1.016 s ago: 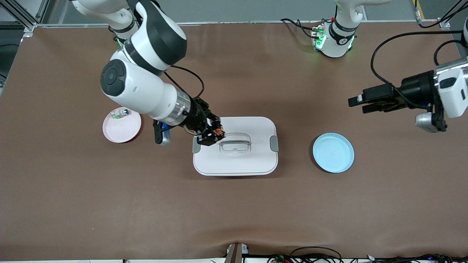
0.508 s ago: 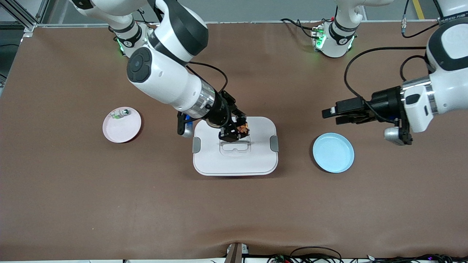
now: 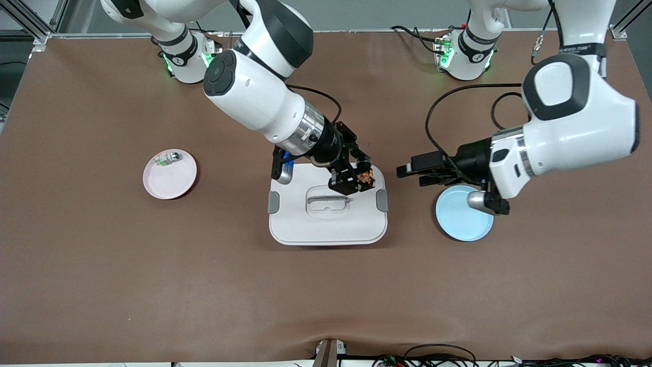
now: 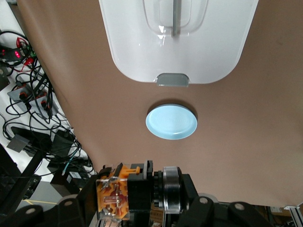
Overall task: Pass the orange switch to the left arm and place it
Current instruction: 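Carry the switch over the box while the left gripper approaches, then grasp the orange switch with the left gripper from the right gripper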
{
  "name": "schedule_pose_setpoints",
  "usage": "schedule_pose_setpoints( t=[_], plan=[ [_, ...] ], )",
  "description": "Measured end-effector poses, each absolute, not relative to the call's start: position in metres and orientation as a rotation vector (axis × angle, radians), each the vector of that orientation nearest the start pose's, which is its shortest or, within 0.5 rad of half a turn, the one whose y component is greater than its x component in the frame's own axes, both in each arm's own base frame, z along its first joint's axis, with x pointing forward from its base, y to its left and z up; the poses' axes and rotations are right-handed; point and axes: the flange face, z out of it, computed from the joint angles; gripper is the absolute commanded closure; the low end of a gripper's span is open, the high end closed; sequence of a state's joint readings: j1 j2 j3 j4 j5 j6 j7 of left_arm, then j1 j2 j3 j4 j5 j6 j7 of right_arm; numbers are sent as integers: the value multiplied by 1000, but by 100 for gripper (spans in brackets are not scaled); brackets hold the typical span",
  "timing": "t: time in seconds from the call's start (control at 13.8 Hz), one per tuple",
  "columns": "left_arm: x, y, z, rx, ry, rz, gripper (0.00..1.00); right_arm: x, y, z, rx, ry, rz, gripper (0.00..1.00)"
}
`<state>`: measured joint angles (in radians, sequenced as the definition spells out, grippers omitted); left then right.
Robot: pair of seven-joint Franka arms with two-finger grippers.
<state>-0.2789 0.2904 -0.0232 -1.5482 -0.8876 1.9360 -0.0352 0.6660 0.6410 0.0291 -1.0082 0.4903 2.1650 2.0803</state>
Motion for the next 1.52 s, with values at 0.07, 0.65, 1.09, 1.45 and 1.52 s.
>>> schedule_pose_setpoints(
  t=[0.07, 0.65, 1.09, 1.45, 1.52],
  plan=[
    [620, -255, 515, 2291, 30, -56, 0, 586, 508, 546, -1767, 1775, 507, 100],
    [618, -267, 516, 2291, 19, -37, 0, 584, 524, 545, -1735, 1772, 517, 100],
    [612, -285, 516, 2304, -14, -21, 0, 584, 527, 550, -1691, 1753, 503, 100],
    [614, -280, 516, 2313, -117, 35, 3, 585, 531, 543, -1689, 1755, 502, 100],
    [614, -280, 516, 2316, -129, 41, 27, 585, 531, 542, -1684, 1753, 500, 100]
  ],
)
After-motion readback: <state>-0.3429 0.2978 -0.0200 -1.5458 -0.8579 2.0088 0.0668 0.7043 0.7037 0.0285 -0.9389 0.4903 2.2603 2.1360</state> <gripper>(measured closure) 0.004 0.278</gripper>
